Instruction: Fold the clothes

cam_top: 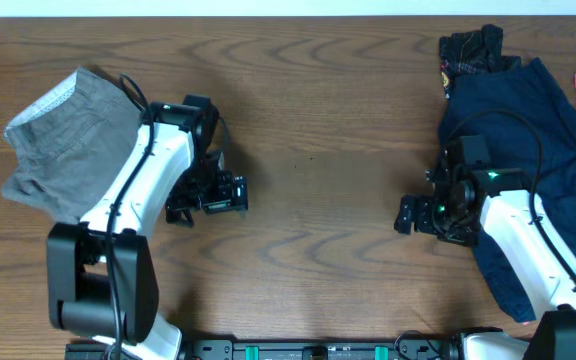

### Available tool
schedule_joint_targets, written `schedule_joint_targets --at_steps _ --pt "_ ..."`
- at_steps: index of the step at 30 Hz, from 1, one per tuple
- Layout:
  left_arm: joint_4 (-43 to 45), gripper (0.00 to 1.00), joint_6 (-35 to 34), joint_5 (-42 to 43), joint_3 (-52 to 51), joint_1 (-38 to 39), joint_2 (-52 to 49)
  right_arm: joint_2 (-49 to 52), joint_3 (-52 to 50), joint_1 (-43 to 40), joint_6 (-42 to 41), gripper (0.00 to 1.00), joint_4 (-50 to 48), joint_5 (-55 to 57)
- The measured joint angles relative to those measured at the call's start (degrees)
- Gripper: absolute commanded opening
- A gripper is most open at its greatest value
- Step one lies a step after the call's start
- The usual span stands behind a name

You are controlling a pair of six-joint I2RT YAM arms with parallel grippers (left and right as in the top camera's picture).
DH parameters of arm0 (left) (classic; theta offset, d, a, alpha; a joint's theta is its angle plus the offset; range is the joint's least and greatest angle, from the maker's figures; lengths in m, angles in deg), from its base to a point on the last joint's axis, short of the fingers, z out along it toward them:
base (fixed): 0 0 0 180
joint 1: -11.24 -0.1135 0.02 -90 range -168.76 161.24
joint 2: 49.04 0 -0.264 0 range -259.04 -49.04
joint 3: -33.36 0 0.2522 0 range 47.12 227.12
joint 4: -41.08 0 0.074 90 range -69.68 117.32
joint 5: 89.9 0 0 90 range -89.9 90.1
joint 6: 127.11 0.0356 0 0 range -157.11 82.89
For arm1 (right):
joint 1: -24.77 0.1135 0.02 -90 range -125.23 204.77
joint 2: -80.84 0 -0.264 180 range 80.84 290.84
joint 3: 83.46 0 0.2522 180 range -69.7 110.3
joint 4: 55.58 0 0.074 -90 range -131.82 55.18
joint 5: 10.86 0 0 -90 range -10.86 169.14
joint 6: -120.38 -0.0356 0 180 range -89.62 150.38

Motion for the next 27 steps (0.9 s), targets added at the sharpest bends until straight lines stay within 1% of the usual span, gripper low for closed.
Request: schedule_joint_targets --at_steps 3,4,5,7,8,10,13,16,21,23,27 --pt "3.0 0.98 0.0 -0.7 -3.5 1.0 5.4 -2.9 0.0 0.0 0.0 0.95 0.5 -0.1" --pt "4.6 0.98 0.0 -0.8 -5.4 1.4 8.9 -5.1 0.0 0.0 0.0 0.95 0.3 0.0" --pt "6.6 0.98 0.0 -0.9 -6.9 1.7 11.9 -7.2 -0.1 0.0 0.0 0.92 -0.1 0.0" --pt "11.3 0.98 0.0 -1.3 -11.0 2.6 20.8 -13.3 -0.3 0.1 0.2 0.87 -1.7 0.5" --pt "13.6 0.98 0.0 -1.9 -13.3 3.1 26.1 -16.7 -0.5 0.3 0.2 0.88 -2.7 1.1" --pt "17.5 0.98 0.0 -3.4 -17.3 4.3 35.8 -24.2 -1.3 1.1 -0.1 0.99 -4.9 3.7" --pt "22.5 0.98 0.0 -6.1 -23.8 6.1 53.0 -35.9 -3.3 3.4 0.1 0.99 -8.6 8.8" --pt "26.8 0.98 0.0 -8.0 -27.9 6.4 67.0 -45.0 -4.7 4.2 0.2 0.99 -9.9 12.8" --pt "27.8 0.98 0.0 -9.4 -28.9 6.4 82.4 -53.2 -5.3 4.2 0.2 0.99 -9.5 15.8" --pt "27.8 0.98 0.0 -9.7 -28.9 6.4 86.5 -54.6 -5.4 4.2 0.2 0.99 -9.4 16.3" --pt "27.7 0.98 0.0 -10.0 -28.9 6.4 91.1 -55.1 -5.5 4.2 0.2 0.99 -9.3 16.6"
